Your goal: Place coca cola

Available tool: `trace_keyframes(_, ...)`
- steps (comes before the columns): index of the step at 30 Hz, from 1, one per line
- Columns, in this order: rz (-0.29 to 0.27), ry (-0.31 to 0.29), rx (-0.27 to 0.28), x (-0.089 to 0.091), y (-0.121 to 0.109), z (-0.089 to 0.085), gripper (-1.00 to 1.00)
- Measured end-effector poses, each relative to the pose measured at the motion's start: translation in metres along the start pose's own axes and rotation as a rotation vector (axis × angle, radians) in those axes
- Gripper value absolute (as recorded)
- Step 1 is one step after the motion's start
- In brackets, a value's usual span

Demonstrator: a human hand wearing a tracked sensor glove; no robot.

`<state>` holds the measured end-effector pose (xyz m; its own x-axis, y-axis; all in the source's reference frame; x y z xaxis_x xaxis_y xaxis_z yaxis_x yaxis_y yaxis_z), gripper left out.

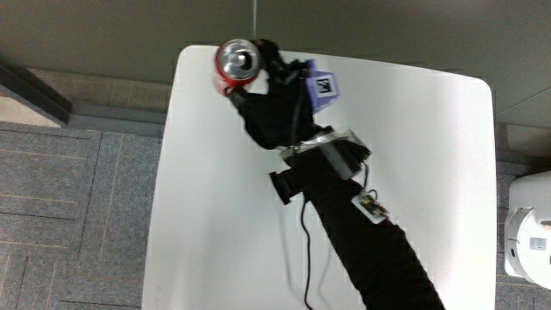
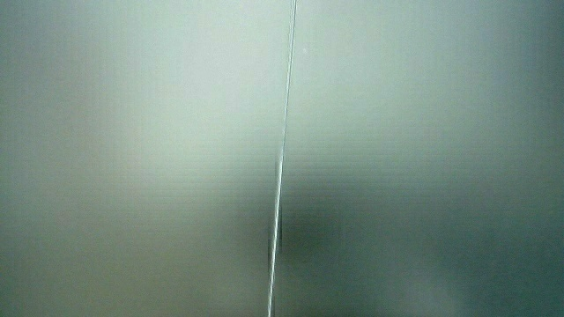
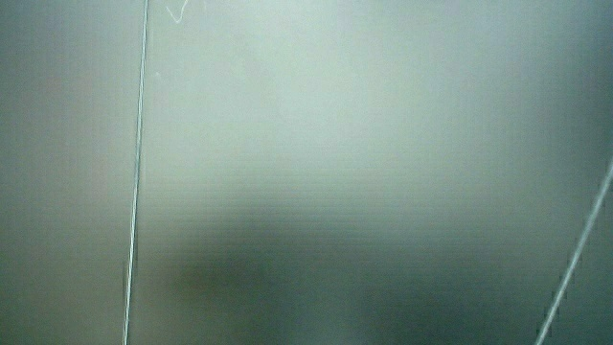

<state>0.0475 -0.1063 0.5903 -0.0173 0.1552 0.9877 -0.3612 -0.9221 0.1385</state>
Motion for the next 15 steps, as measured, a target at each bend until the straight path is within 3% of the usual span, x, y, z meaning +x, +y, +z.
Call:
trace_keyframes(2, -0.051, -0.019, 0.008, 0.005, -0.001, 0.001, 0.0)
trace_keyframes(4, -0.06, 0.006, 0.01, 0.008, -0.002, 0.001, 0.0)
trace_keyframes(6, -0.077, -0.018, 0.015, 0.006, -0.004, 0.002, 0.0)
trace_keyframes(13, -0.073, -0.005, 0.029, 0.017, -0.006, 0.005, 0.0)
trace_keyframes(14, -0.079, -0.015, 0.029, 0.026, -0.005, 0.007, 0.0)
trace_keyframes(15, -0.085, 0.008, 0.025, 0.019, -0.009, 0.005, 0.0)
